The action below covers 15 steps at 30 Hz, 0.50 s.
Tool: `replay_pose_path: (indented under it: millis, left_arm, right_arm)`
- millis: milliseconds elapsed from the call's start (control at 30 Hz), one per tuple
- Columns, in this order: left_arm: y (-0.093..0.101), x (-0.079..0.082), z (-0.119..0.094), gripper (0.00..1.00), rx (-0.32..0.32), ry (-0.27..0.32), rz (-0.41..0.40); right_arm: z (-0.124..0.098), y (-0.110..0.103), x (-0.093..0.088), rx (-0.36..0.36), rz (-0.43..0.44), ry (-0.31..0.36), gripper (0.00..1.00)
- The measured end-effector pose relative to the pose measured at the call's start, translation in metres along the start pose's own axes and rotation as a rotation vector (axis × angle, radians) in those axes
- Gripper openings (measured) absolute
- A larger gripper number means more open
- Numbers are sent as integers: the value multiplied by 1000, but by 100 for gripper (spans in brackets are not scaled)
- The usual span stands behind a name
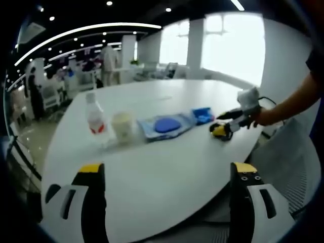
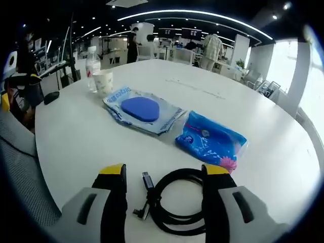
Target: Arrange the tabletop items into an orderly group along one side of the table until the central work area is clear of visible clutter.
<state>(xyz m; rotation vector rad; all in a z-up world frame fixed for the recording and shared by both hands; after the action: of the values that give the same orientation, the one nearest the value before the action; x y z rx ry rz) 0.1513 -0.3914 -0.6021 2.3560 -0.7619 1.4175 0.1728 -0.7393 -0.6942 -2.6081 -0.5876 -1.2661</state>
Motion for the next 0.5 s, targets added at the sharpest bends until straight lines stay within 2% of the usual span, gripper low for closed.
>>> replay_pose_path:
  millis: [167,333,500]
  left_arm:
    - [7,5,3,100,-23,-13,33]
    - [13,11,5,100,-34,-13,7]
    - [12,4,7,100,-29,-11,13]
  right_arm:
    - [3,-5,-7,0,33,-3,55]
    - [7,-9,-15,18,20,-26,50]
    - [12,-11,-26,21,23,-56,43]
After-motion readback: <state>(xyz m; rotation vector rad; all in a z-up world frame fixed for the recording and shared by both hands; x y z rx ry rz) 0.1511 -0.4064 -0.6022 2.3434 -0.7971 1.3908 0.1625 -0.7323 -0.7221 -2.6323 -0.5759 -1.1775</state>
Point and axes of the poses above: the point that each gripper's makers call its tool centre point, and the gripper's own axes: z roughly forward along the fingers, y roughly to its right, x roughly out of its top, the point moved 6 cm from there along -z, roughly backward along the fingers, and after that the axes turned 11 degrees about x, right-handed, at the moved point
